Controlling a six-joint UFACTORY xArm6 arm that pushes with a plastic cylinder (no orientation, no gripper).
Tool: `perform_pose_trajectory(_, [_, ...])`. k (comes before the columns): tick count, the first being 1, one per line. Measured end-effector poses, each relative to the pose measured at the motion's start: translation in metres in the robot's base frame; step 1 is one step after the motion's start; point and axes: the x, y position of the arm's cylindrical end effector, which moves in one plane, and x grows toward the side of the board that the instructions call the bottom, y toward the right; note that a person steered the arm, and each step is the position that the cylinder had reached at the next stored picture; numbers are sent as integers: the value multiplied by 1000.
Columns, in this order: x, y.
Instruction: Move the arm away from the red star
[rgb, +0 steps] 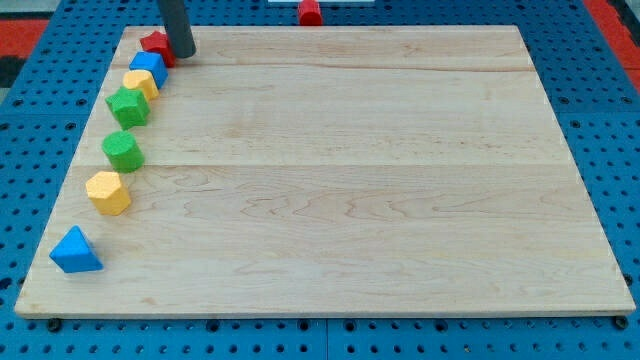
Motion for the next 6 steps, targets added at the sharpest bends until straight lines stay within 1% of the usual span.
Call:
perform_pose_trajectory(1, [-11,5])
perform_pose_trajectory(2, [-18,-25])
perform_pose_trajectory(3, [-19,-37])
perform_pose_trajectory(4, [-16,6])
perform_pose_trajectory(6, [31,115])
